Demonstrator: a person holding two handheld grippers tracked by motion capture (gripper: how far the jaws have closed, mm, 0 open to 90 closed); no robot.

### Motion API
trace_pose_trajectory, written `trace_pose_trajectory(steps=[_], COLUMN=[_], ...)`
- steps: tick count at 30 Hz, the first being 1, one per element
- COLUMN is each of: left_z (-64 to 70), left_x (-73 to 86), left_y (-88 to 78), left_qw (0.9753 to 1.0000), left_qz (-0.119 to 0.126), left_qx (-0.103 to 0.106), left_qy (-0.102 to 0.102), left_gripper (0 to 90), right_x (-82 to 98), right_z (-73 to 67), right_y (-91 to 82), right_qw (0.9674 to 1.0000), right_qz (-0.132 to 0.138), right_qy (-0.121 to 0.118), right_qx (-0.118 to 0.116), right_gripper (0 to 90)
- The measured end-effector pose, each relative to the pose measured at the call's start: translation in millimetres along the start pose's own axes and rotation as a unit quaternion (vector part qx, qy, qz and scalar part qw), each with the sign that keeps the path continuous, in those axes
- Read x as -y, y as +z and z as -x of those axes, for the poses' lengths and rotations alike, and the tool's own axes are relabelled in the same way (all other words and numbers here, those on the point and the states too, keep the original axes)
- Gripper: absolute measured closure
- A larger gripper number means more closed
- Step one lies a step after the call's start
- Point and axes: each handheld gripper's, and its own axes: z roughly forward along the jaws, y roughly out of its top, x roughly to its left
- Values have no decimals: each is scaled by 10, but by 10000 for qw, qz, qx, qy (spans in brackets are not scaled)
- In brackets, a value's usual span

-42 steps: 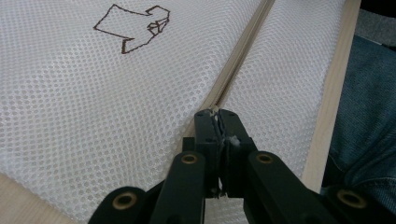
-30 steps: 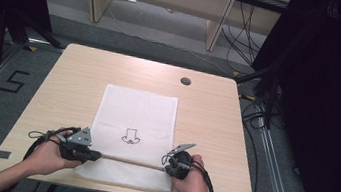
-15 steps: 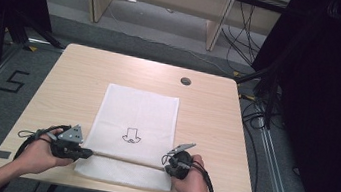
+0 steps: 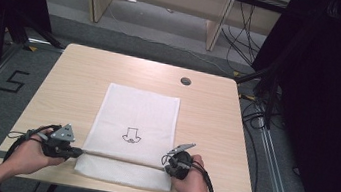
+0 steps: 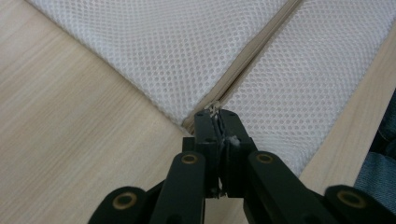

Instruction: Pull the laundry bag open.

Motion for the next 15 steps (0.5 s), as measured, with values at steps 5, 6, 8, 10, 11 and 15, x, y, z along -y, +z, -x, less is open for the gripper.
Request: trace_pose_trajectory(steps=[5,6,8,10,11,15], left_z=[-2,-5,-15,-11,-2,-17], left_x=[40,45,53,60,70,72], left_y=[3,-3,-5,-10,5,2], left_qw=[9999,10000,9999,9999,9997,9997], left_qz=[-34,-73,-89,-140,-66,-184], left_qx=[29,-8,9,8,51,-1], left_qy=[-135,-67,-52,-82,-213,-152], left_gripper=[874,874,873,873,873,873], right_x=[1,0,-1,2,2,3], right_z=[7,13,14,4,6,6], right_y=[3,6,6,0,1,0], right_qw=[10000,9999,10000,10000,10000,10000], right_qz=[23,43,40,1,9,2], right_qy=[-51,-92,-89,-11,-17,9], right_qx=[6,8,4,-16,-17,-30], right_gripper=[900,900,900,900,900,900])
